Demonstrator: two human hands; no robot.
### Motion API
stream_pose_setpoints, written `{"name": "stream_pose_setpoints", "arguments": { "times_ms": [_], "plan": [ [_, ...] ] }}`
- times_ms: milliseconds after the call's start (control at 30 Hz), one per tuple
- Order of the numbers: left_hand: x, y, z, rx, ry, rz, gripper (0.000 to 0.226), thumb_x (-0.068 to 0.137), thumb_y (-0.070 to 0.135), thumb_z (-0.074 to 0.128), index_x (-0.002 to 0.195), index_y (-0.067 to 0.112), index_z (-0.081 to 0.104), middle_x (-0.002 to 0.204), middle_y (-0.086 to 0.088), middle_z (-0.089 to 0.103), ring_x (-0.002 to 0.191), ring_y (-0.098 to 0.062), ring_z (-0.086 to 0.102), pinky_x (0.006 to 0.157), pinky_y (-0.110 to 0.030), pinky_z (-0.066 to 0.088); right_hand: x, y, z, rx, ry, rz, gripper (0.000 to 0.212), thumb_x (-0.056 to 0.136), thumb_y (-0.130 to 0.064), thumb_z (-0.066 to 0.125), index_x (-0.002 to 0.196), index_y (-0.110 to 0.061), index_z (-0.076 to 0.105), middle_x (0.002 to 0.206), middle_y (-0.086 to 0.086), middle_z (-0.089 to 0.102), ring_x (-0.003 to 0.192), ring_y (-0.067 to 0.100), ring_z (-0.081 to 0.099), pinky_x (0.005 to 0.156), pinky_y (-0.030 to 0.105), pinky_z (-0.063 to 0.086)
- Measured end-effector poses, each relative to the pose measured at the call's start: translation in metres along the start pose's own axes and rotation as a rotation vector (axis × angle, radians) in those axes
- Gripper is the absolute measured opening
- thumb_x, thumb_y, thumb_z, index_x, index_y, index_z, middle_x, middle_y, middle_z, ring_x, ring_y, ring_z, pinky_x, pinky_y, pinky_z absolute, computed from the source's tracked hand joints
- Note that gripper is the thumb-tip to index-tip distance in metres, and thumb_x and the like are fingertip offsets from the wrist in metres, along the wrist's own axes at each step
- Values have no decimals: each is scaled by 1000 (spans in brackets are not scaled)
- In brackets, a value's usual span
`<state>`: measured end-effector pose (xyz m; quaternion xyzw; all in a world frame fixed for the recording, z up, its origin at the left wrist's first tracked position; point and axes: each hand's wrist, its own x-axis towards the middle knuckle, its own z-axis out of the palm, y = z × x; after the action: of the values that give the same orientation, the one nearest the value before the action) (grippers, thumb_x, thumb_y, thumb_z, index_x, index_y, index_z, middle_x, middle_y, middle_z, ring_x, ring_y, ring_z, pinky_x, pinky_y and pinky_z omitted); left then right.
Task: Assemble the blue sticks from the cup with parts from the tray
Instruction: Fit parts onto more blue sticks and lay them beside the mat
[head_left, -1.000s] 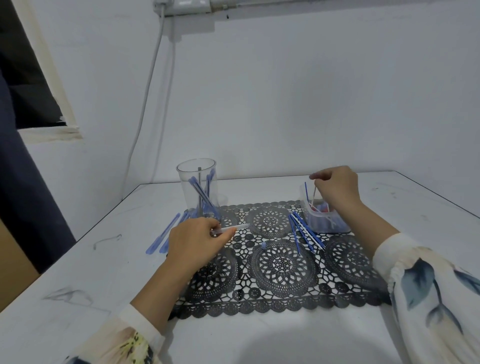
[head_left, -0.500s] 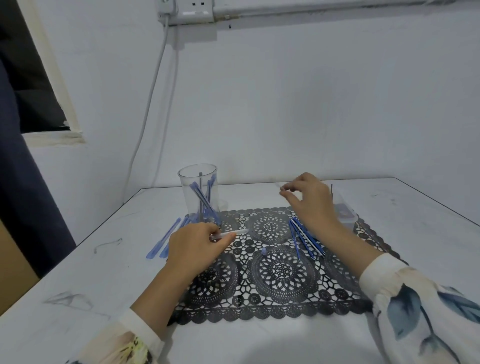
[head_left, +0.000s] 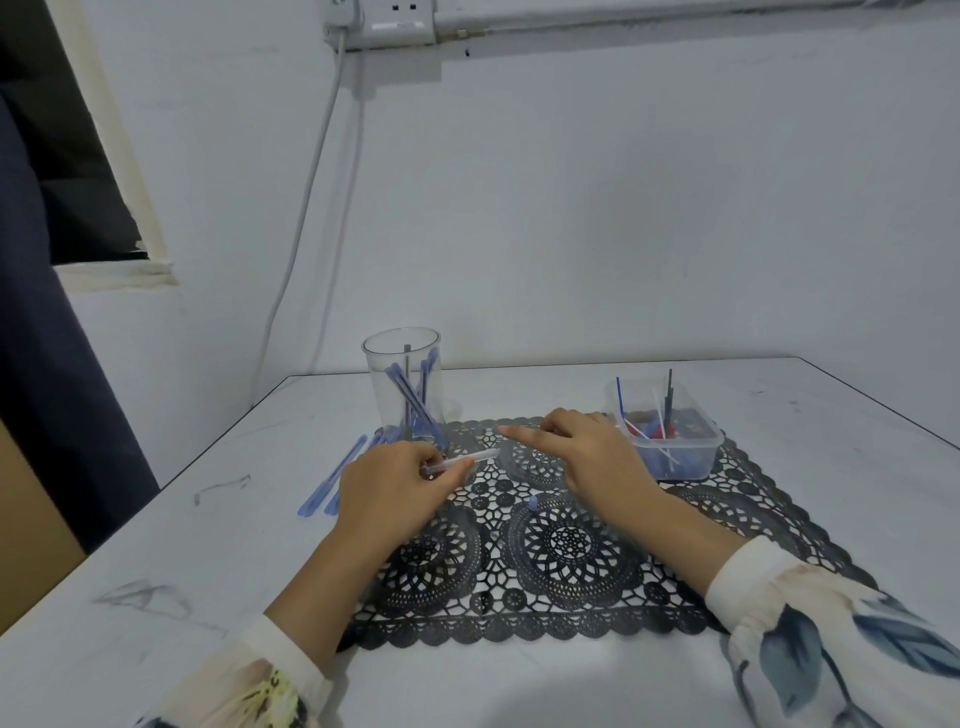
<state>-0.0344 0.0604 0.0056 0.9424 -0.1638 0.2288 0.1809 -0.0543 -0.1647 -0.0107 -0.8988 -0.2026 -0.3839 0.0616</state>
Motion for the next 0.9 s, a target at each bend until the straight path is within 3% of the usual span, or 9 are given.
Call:
{"name": "stream_pose_setpoints", "arguments": {
  "times_ms": [333,567,733,900],
  "plan": [
    [-1,3,-2,-42,30,-27,42,83,62,47,66,27,63,52,8,54,54,-3,48,47,-21,29,-2,-2,-3,-83,81,7,75,55,16,75,111,-34,67,73,1,61,62,16,54,58,29,44],
    [-1,3,-1,-59,20,-14,43,83,62,47,69,25,65,54,6,56,55,-3,50,51,-23,36,-1,-2,2,-58,76,-47,69,63,13,72,115,-33,65,74,3,61,62,19,56,60,33,47],
    [-2,3,-2,-66,28,-1,43,82,61,47,67,25,63,52,7,55,54,-2,49,52,-22,38,-2,-3,6,-28,83,-74,73,58,16,72,116,-27,65,80,3,65,66,18,59,59,34,51],
    [-3,3,-2,-70,55,30,45,82,63,45,67,24,64,53,7,55,53,-2,48,52,-21,37,-2,-8,5,30,96,-19,43,74,4,64,111,-19,68,82,4,65,61,18,59,45,27,50]
  ]
}}
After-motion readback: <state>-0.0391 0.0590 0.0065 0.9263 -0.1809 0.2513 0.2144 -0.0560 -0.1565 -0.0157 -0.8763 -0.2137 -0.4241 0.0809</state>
